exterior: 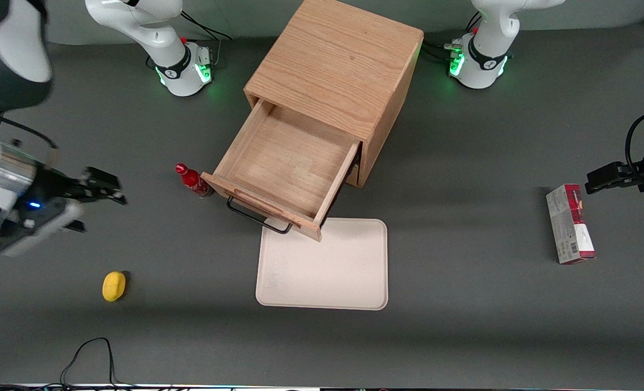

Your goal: Open upper drawer

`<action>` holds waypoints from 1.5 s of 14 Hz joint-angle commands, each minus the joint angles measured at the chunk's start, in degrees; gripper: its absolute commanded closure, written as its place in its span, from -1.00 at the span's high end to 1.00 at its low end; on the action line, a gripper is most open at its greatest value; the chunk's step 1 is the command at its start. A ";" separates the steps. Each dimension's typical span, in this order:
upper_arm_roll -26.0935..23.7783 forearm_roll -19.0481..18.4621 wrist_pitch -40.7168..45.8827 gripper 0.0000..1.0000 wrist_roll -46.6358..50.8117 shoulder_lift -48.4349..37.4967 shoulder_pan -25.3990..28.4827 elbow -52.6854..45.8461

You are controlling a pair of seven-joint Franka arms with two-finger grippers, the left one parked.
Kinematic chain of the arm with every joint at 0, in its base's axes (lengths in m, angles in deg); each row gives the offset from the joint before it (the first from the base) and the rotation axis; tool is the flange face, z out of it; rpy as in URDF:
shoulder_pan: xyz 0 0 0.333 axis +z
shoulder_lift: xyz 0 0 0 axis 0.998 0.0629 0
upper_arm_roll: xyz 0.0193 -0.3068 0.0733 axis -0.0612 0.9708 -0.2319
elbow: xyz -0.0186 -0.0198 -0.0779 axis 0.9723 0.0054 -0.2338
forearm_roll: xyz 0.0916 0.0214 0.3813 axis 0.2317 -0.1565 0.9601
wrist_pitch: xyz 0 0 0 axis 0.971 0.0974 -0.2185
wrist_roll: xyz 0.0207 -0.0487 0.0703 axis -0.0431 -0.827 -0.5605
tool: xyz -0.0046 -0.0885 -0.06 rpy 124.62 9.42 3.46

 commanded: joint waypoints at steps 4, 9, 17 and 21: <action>2.52 -4.28 -2.32 1.00 22.08 -20.67 1.21 24.29; 1.38 -9.45 -0.91 1.00 23.44 -24.39 1.30 25.28; -0.38 -10.35 0.06 1.00 29.24 -23.43 2.01 23.97; -0.12 -9.82 0.14 1.00 28.98 -22.11 2.00 22.56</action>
